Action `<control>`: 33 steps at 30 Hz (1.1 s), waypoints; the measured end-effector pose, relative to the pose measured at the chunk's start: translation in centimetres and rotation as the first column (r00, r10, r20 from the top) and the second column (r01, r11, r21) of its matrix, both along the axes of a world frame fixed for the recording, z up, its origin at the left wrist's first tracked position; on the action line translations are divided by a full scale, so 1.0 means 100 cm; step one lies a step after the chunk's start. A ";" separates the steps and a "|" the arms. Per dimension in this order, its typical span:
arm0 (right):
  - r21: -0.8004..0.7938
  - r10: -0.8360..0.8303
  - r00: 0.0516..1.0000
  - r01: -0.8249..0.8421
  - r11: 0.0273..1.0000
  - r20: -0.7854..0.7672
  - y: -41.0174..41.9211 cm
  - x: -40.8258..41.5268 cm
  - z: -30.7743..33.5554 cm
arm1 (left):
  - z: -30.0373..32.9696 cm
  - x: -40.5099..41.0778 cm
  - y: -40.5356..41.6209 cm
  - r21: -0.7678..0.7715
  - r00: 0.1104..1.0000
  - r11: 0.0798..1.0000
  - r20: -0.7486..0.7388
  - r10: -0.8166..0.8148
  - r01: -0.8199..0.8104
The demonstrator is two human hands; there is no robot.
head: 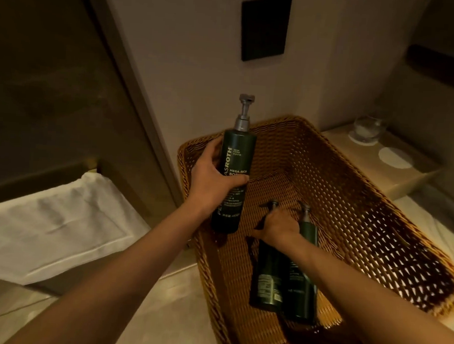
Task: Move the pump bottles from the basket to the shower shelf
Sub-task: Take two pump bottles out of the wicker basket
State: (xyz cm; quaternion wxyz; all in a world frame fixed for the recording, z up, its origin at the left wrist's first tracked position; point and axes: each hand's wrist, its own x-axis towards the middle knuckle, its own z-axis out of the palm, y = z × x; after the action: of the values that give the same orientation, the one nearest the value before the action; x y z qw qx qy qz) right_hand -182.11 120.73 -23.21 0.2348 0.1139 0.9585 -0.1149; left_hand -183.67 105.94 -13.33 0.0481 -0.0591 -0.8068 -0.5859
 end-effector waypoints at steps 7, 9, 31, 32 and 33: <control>-0.398 -0.322 0.944 0.326 0.858 0.078 0.005 -0.003 -0.013 | 0.007 0.008 -0.022 0.112 1.000 0.994 0.011 0.018 -0.019; -0.441 -0.347 0.936 0.339 0.831 0.065 0.009 -0.005 -0.006 | 0.012 0.010 -0.025 0.122 1.000 0.992 -0.005 0.026 -0.025; -0.599 -0.261 0.570 -0.553 0.579 -0.779 -0.109 0.019 0.221 | 0.116 0.097 -0.165 0.339 0.873 0.879 -0.239 0.426 -0.336; -0.593 -0.243 0.570 -0.579 0.560 -0.785 -0.126 0.025 0.226 | 0.117 0.108 -0.182 0.331 0.856 0.870 -0.250 0.453 -0.365; -0.582 -0.221 0.567 -0.602 0.547 -0.794 -0.144 0.032 0.228 | 0.117 0.120 -0.201 0.320 0.839 0.862 -0.259 0.478 -0.393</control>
State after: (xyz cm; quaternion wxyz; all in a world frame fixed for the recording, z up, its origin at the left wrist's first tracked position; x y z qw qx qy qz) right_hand -178.96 106.37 -0.41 -0.1849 -0.1936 0.7923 -0.5482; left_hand -171.65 85.87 -1.65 0.3224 0.0367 -0.6974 -0.6391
